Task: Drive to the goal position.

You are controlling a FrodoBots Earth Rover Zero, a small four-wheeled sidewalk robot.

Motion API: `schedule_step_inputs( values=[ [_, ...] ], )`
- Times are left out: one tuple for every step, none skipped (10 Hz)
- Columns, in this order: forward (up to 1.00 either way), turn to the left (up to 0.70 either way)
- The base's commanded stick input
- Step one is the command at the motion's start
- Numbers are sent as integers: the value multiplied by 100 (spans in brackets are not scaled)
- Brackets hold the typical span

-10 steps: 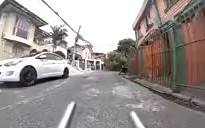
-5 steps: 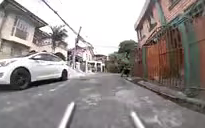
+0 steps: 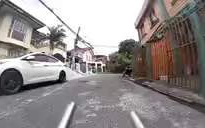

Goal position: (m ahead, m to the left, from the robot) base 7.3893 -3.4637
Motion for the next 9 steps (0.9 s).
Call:
schedule_step_inputs(
  values=[
    [85, 0],
    [85, 0],
    [85, 0],
    [85, 0],
    [85, 0],
    [85, 0],
    [85, 0],
    [85, 0],
    [85, 0]
  ],
)
